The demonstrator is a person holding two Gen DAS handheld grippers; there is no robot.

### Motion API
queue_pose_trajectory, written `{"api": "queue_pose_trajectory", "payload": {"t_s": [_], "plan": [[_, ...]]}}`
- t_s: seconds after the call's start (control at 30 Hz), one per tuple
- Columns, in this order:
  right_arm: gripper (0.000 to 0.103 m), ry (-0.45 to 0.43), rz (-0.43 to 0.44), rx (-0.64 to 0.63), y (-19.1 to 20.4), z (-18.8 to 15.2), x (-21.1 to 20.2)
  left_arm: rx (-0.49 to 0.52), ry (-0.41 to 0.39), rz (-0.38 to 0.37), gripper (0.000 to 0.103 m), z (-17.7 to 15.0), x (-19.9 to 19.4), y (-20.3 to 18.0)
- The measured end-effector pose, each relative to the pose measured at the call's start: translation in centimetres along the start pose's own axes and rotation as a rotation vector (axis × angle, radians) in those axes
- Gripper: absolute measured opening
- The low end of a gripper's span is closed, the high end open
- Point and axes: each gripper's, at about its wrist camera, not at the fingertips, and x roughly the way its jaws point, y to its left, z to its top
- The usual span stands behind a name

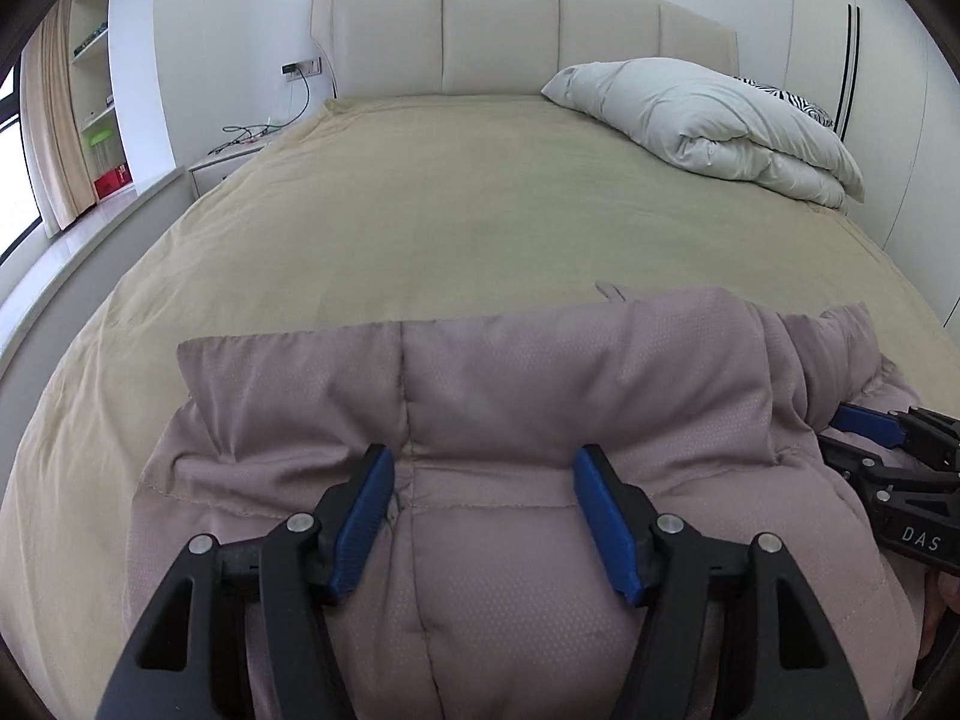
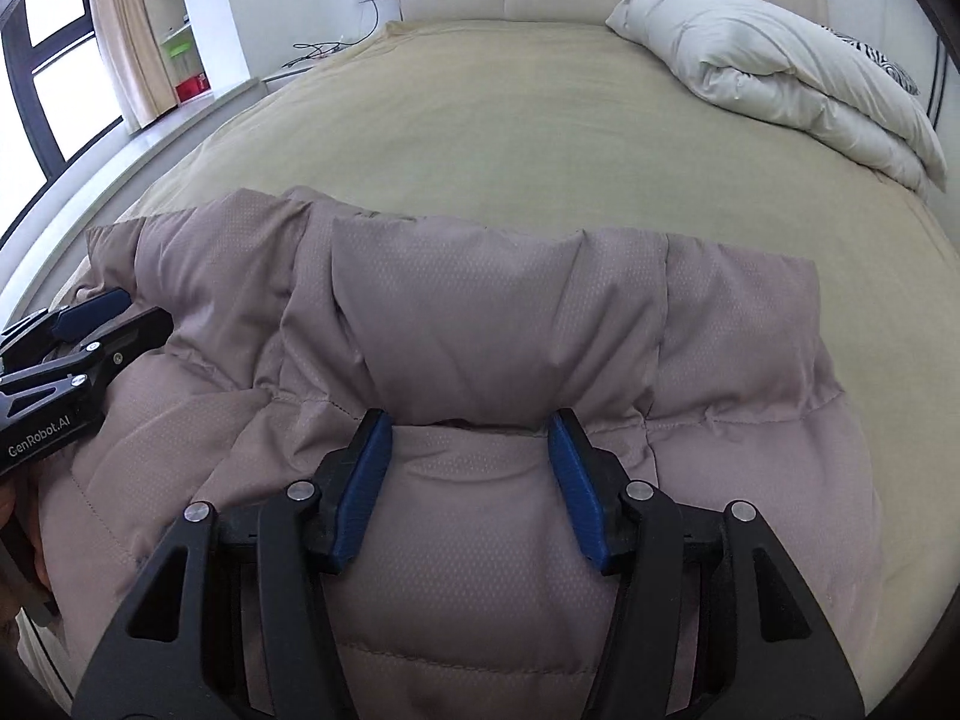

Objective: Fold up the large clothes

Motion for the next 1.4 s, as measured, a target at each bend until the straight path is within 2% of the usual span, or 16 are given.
{"api": "queue_pose_trajectory", "payload": {"t_s": [0.3,0.43,0.73,1.13,1.3,1.4], "plan": [[0.054,-0.021,0.068,0.045,-1.9,0.8,4.4,-0.023,0.012,-0.022,0.069,-0.7,2.3,0.6],[0.054,-0.034,0.056,0.034,-1.9,0.5,5.5,-0.015,0.014,-0.008,0.069,-0.9,2.6,0.2],[0.054,-0.093,0.042,0.030,-0.8,-0.3,5.9,-0.018,-0.003,-0.002,0.069,-1.2,2.9,-0.1],[0.053,-0.128,0.018,0.023,-1.0,-2.3,4.3,-0.011,-0.006,0.012,0.069,-1.4,2.9,-0.3],[0.054,-0.120,0.016,0.015,-0.7,-2.3,3.9,-0.019,0.050,0.000,0.069,-1.0,1.2,0.0],[0.055,-0.063,0.020,-0.004,-0.4,-1.6,2.2,-0.018,-0.004,0.023,0.069,-2.3,-2.8,0.3]]}}
